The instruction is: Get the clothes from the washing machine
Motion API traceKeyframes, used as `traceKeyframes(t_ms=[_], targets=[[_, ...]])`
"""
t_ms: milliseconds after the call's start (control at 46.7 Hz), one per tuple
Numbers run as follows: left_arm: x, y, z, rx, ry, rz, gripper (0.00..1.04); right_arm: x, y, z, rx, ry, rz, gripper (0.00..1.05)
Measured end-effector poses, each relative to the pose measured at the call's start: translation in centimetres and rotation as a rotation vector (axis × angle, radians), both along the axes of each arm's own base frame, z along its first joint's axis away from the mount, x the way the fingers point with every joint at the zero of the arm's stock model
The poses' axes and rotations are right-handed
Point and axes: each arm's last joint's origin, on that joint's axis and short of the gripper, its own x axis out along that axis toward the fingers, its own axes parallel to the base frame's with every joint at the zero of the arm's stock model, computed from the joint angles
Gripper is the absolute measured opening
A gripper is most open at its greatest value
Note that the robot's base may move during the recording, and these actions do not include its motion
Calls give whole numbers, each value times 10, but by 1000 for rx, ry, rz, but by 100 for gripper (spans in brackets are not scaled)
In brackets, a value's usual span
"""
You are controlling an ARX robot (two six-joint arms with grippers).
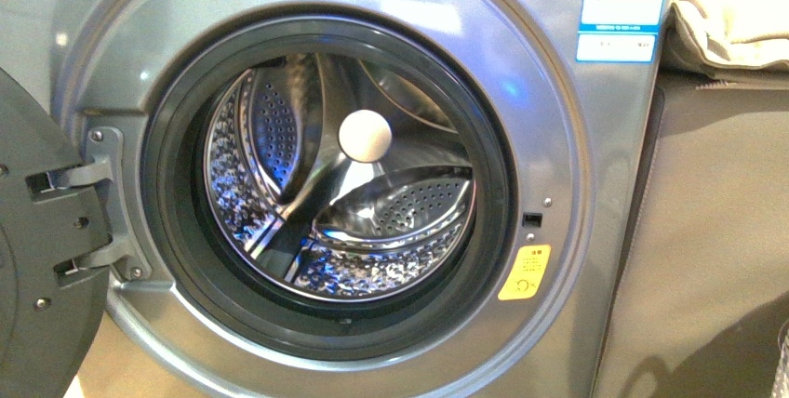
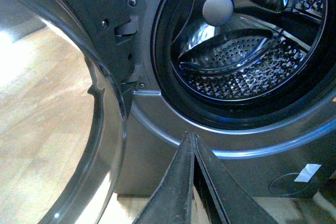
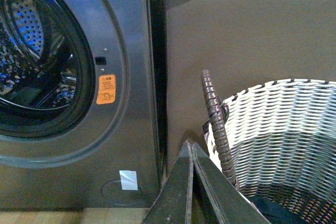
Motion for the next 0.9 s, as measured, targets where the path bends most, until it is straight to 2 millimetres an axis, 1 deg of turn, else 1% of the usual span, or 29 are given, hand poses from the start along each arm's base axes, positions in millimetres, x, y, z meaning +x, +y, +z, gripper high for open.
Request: traceKeyframes(t_ms=[150, 321, 428, 514, 899], targets=[[-3, 0, -8, 0, -6, 0, 4, 0, 0, 0, 0, 0, 0, 2], [-6, 0, -8, 0, -11, 0, 4, 0, 0, 0, 0, 0, 0, 2], [-14, 0, -13, 0, 23, 0, 4, 0, 0, 0, 0, 0, 0, 2], [-17, 0, -10, 0, -9, 0, 4, 0, 0, 0, 0, 0, 0, 2], [-17, 0, -11, 0, -5, 0, 4, 0, 0, 0, 0, 0, 0, 2]])
